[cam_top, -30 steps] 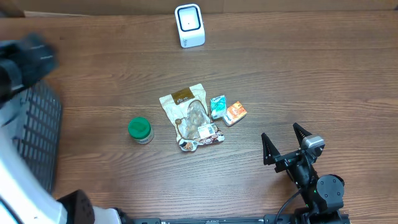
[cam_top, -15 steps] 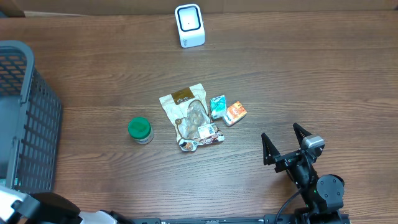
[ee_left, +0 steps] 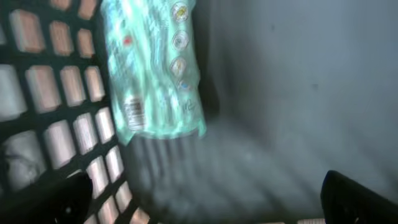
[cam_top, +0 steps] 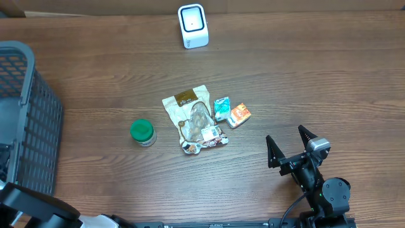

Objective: Scan the item barcode
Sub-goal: 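Return the left gripper into the basket above the green wipes pack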

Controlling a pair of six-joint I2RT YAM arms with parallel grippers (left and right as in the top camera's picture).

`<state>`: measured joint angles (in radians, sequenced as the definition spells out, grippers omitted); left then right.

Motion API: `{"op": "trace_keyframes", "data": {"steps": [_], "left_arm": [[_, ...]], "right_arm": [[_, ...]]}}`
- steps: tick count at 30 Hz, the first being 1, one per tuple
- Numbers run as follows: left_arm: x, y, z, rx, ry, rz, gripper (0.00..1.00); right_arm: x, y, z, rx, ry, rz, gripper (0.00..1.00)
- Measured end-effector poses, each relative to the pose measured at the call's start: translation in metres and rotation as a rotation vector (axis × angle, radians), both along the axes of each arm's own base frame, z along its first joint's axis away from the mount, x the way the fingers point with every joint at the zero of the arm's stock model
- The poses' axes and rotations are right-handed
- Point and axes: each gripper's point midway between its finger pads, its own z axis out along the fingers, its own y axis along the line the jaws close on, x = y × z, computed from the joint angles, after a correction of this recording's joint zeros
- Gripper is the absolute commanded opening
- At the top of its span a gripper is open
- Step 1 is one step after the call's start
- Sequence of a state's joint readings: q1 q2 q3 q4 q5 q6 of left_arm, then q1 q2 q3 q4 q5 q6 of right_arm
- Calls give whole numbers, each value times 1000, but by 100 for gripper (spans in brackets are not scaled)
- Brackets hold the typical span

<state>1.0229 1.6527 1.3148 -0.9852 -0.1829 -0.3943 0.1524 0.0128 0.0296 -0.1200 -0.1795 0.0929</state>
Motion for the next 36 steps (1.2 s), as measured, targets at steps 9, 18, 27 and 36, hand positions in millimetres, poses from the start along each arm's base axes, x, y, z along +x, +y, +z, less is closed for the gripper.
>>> {"op": "trace_keyframes", "data": {"steps": [9,18,27,36], "left_arm": [[-6,13,-31,93,26,19,96],[-29,29,-31,151,114,73,91],[-36,31,-75,57,178,83,86],[-36,40,-79,64,205,84,4]], "right_arm": [[0,0,0,0,0,0,100],[0,0,0,0,1,0,100],[0,0,0,0,0,0,100],[0,0,0,0,0,-1,100]]}}
